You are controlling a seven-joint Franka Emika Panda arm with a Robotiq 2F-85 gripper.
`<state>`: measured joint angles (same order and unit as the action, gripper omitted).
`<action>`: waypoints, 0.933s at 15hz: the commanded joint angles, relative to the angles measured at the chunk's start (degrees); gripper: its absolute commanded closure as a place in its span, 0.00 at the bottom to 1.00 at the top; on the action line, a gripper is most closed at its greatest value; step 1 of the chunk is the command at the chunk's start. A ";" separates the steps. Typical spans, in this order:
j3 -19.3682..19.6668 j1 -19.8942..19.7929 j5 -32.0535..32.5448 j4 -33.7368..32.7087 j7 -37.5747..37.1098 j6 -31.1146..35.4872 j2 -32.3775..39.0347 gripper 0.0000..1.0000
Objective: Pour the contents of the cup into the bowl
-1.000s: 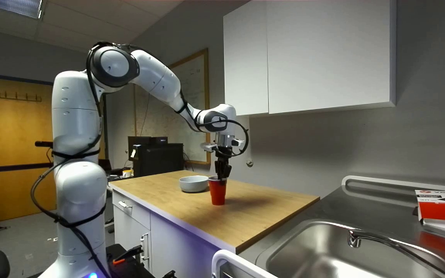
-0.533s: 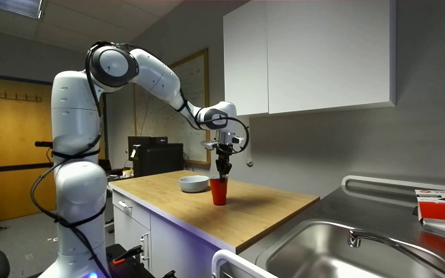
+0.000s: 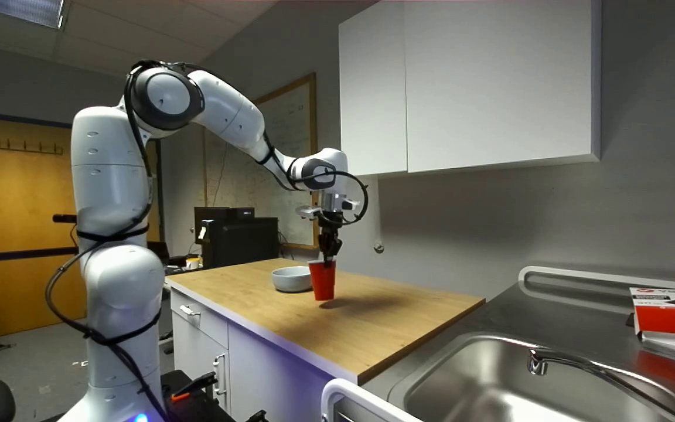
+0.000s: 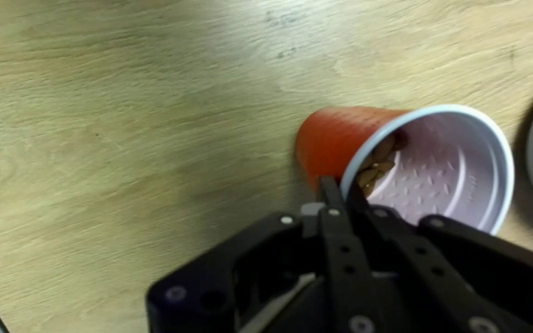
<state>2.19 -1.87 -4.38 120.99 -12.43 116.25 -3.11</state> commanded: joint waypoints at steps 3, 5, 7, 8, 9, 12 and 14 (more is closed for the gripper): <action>-3.99 3.09 1.29 -1.10 -3.73 -4.05 -4.26 0.97; -5.49 3.84 2.97 -1.21 -6.24 -3.66 -4.52 0.97; -7.08 4.50 5.30 -1.28 -9.68 -2.98 -4.70 0.97; -7.94 4.75 6.87 -1.42 -11.99 -2.32 -4.39 0.97; -8.70 5.06 8.07 -2.01 -14.38 -2.18 -3.58 0.97; -10.99 6.29 11.53 -3.47 -20.71 -2.68 -1.28 0.97; -12.45 7.47 14.24 -4.69 -24.51 -3.54 0.68 0.97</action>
<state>-8.42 4.38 6.18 119.88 -31.47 114.41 -5.80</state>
